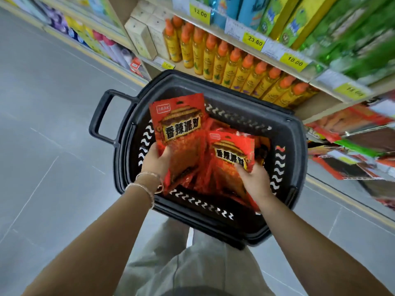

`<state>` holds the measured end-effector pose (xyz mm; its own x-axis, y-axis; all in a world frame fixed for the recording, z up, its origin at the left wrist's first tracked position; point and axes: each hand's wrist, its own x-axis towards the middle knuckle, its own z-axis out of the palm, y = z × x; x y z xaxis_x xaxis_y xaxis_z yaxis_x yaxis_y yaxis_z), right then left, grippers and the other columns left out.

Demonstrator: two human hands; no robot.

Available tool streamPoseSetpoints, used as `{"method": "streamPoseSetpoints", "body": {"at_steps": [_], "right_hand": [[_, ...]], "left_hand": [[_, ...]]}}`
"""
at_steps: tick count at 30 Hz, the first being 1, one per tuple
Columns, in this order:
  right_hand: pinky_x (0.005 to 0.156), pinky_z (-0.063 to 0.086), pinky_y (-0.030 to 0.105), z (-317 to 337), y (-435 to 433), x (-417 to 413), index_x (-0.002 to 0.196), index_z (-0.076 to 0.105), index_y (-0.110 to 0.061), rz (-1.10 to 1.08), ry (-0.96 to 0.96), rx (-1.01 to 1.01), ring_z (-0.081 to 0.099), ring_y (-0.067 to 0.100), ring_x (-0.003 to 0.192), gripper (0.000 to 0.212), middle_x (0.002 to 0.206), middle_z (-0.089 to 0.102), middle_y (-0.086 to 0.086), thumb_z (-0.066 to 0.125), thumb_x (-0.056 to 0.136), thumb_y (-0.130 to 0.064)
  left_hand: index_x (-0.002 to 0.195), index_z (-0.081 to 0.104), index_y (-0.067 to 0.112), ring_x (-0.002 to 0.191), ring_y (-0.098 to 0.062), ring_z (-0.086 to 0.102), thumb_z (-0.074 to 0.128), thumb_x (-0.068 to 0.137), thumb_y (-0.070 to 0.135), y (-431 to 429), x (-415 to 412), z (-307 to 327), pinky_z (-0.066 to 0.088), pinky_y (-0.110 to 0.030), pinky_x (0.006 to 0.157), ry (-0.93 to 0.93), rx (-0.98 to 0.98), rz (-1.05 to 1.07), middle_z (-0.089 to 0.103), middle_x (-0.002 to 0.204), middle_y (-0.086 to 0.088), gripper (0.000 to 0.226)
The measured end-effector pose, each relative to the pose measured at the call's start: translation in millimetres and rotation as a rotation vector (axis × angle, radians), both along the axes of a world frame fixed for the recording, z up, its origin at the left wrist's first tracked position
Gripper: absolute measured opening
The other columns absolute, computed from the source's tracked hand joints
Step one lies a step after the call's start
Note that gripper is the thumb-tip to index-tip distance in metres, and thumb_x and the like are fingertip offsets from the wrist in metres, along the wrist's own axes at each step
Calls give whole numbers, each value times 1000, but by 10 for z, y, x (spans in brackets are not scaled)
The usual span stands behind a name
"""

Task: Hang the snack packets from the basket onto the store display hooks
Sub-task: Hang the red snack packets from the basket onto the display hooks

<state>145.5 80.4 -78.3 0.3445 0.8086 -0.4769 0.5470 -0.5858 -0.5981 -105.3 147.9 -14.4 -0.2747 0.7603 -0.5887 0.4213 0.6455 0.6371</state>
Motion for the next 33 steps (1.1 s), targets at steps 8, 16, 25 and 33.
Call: {"method": "streamPoseSetpoints", "body": {"at_steps": [8,16,25,33], "right_hand": [[59,34,19,1020,-653,-170,99,70,-16,-177,-109,415,64,22,77,26,78,69,3,58,91,-37],[67,43,31,1664,-1995,-109,96,68,-12,-519,-222,482,62,30,84,29,84,68,11,56,92,-38],[74,50,42,1338,-3530,237,98,65,-13,-839,-209,252,63,35,87,37,92,69,14,44,95,-43],[81,52,38,879,-4501,1106,109,65,-7,-1030,-6,155,66,30,93,23,98,71,13,54,94,-21]], "left_hand": [[113,61,15,103,-23,59,57,90,31,-379,-116,669,43,-32,91,-173,189,-95,64,109,-5,29],[132,47,1,108,-16,47,44,96,40,-919,252,1302,27,-10,76,-285,391,-286,43,106,3,53],[104,64,4,91,-18,60,55,93,15,-1821,1333,1383,38,-16,69,-367,346,-751,67,101,-14,18],[113,64,9,96,-19,57,57,92,24,-2507,2516,817,40,-28,88,-271,155,-895,64,105,-5,26]]}}
